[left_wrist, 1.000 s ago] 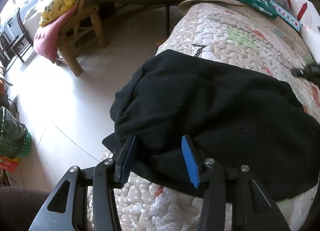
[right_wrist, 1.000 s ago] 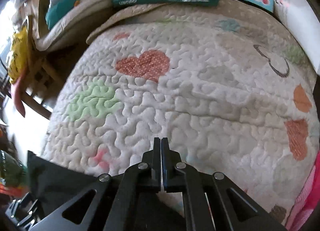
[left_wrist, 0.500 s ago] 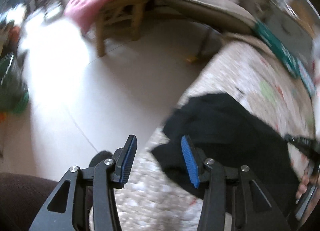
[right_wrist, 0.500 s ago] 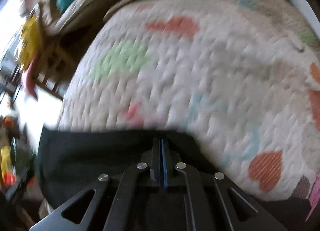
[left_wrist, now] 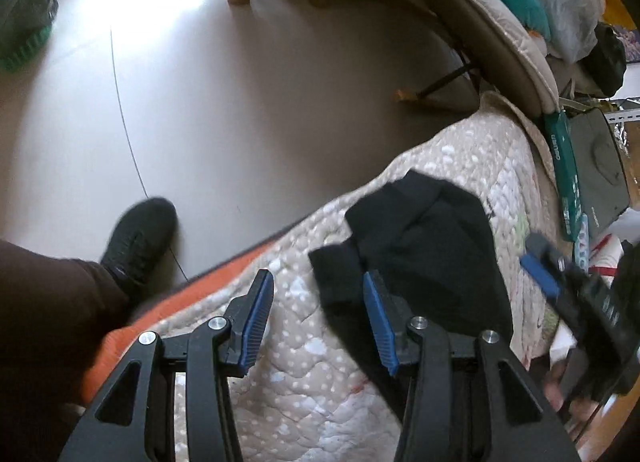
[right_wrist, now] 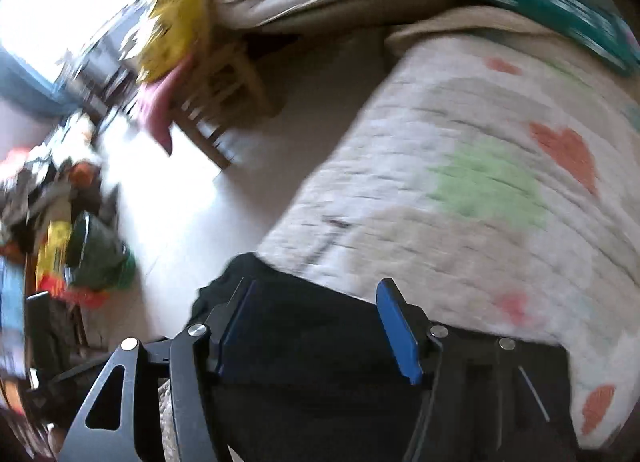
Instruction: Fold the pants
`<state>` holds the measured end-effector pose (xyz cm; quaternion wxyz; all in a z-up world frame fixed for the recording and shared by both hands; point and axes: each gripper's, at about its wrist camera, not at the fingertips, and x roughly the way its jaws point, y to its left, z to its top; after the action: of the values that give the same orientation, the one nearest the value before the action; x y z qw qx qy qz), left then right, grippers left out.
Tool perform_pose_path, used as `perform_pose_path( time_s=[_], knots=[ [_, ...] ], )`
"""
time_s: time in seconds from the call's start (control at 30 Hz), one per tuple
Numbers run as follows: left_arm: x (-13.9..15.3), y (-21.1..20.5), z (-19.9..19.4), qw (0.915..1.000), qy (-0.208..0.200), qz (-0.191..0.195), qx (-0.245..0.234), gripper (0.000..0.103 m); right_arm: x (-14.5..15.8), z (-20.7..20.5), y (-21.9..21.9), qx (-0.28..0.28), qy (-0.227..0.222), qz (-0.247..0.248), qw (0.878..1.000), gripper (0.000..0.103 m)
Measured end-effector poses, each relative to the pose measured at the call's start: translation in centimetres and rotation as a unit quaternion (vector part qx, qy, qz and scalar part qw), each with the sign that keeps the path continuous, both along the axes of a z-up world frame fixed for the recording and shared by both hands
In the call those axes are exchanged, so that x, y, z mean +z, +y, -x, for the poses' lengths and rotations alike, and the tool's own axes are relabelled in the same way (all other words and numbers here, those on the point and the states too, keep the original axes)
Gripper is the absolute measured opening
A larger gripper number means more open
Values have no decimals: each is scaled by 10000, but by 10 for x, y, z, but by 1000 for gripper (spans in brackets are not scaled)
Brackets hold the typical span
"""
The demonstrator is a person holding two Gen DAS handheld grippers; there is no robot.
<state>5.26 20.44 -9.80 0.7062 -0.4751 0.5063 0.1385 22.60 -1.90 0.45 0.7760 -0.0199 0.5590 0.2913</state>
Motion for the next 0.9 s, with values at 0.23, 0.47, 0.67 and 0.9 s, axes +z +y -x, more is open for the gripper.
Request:
perform_pose_path(
  time_s=[0.23,0.47,0.67,0.9],
  knots=[
    [-15,-1,4,9994,-175,259,-153,48,-30,-3,81,932,9,858,9919,64],
    [-14,1,6,9981,-365,489,-43,49,-54,6,124,1552,457,851,9831,36],
    [-12,-10,1,9970,-561,518,-105,58,-44,-12,102,1251,504,570,9892,49],
    [-9,-18,-8,9964,-686,463,-196,61,-65,-6,109,1473,628,924,9828,60]
  ],
)
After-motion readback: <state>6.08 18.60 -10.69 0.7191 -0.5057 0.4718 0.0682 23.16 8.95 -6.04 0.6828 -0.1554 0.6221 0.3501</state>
